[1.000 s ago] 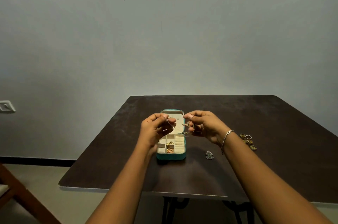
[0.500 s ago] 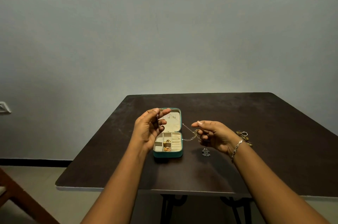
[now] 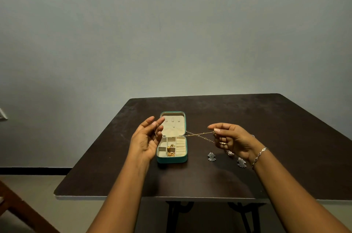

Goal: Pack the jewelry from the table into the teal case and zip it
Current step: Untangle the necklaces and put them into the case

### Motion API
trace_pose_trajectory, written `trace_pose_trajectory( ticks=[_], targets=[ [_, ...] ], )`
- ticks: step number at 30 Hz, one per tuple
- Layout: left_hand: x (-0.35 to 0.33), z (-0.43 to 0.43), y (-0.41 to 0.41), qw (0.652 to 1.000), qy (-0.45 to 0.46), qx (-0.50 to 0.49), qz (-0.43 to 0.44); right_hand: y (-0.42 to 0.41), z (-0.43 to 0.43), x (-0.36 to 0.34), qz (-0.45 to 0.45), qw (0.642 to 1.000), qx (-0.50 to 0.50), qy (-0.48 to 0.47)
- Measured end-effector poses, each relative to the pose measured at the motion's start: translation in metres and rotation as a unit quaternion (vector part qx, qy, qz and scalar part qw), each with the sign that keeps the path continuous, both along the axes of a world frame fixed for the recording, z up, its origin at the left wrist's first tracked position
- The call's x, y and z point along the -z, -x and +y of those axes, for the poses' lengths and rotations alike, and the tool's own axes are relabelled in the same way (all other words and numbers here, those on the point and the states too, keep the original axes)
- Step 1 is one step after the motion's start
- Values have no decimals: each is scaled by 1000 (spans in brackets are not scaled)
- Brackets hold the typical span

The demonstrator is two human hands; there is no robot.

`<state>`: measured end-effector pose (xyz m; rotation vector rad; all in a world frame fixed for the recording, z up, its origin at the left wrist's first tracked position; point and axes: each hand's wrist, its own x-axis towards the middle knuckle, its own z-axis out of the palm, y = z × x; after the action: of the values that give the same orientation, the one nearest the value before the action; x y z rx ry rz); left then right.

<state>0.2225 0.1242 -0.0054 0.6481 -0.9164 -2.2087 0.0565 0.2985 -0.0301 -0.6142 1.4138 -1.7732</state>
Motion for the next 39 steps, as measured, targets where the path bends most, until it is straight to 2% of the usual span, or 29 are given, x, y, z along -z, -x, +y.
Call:
trace_pose_trajectory(
  ticks=[6,12,16,19,23,28,39],
  targets=[
    [19,0,1,996,-14,49,-70,12,6,-20,55,998,31,0],
    [35,12,4,971,111,90,-191,26,6,-60,68,996,54,5],
    [44,21,4,952,158,138,-224,32,1,-80,75,996,45,4],
    [47,32,5,956,141,162,-200,34,-2,-89,86,995,45,4],
    [53,44,6,979,63,147,-130,36,-6,-94,124,990,63,-20],
    [63,56,5,989,5,132,-71,40,-10,-92,144,985,83,-41],
    [72,70,7,988,55,117,-80,46,-20,-97,246,961,81,-96]
  ],
)
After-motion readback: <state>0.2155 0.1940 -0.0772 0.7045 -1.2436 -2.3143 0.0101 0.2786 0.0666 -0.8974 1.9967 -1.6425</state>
